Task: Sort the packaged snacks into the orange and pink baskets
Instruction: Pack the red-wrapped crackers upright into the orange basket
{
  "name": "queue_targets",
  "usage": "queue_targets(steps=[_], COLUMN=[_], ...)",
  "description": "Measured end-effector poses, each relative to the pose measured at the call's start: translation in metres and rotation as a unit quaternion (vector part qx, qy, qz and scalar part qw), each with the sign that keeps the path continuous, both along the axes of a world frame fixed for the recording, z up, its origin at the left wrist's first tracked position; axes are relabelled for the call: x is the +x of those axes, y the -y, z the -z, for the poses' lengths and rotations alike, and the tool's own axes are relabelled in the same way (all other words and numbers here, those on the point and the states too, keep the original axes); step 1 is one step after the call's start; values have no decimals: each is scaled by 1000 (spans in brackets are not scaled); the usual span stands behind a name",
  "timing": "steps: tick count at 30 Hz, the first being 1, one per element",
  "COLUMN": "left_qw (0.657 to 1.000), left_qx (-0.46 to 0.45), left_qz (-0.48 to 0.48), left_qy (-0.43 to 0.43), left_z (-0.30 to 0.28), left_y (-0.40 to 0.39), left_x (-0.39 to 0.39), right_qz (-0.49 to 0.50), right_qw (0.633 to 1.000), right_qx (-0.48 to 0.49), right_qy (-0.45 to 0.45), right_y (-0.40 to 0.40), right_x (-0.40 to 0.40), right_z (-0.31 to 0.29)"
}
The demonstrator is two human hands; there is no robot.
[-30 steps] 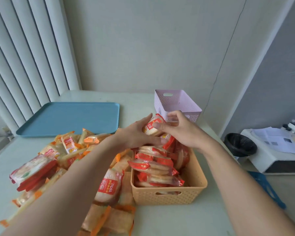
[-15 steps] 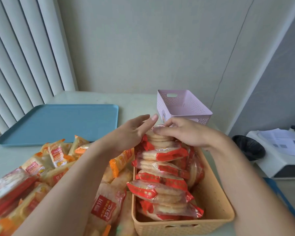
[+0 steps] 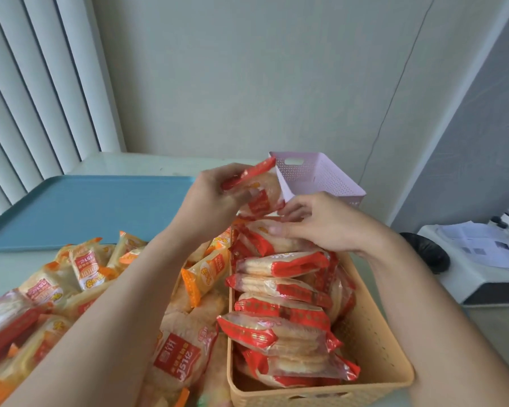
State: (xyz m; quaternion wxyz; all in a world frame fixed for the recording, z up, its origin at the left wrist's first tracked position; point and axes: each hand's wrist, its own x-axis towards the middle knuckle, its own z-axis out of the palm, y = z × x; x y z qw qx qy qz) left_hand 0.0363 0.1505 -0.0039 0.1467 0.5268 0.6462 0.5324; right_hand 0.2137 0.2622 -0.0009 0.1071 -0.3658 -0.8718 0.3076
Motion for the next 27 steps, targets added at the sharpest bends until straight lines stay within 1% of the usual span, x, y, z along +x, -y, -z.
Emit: queue_targets(steps=[3, 6, 11, 13, 15, 18, 21, 24, 25, 27], left_qw=[996, 991, 992, 993, 991, 986, 981, 974, 974, 975], left_qx=[-55, -71, -75, -72, -74, -117, -170, -204, -207, -200], left_qz=[37, 52, 44, 48, 48, 36, 49, 72, 59, 2], left_qy=[-62, -103, -90, -83, -96, -112, -84, -69, -74, -101], left_z=[5, 8, 15, 18, 20, 21, 24, 27, 27, 27], left_y=[-2, -5, -10, -11, -13, -15, -14, -13, -14, -14], left_x=[-6, -6, 0, 0, -1, -1, 2, 7, 7, 5], right_qz=[-58, -67, -89, -97, -110, -114, -137, -167, -166, -164], right_qw=[993, 989, 985, 984, 983, 982, 977, 971, 972, 974], right_qx=[16, -12, -113, -127, -138, -138, -138, -125, -115, -112], right_qy=[101, 133, 98, 80, 61, 64, 83, 117, 117, 108], right_y=[6, 7, 4, 6, 8, 9, 11, 14, 14, 15], right_x=[4, 7, 6, 5, 5, 7, 8, 11, 13, 18], right_z=[-6, -8, -4, -3, -1, -2, -5, -13, -16, -21])
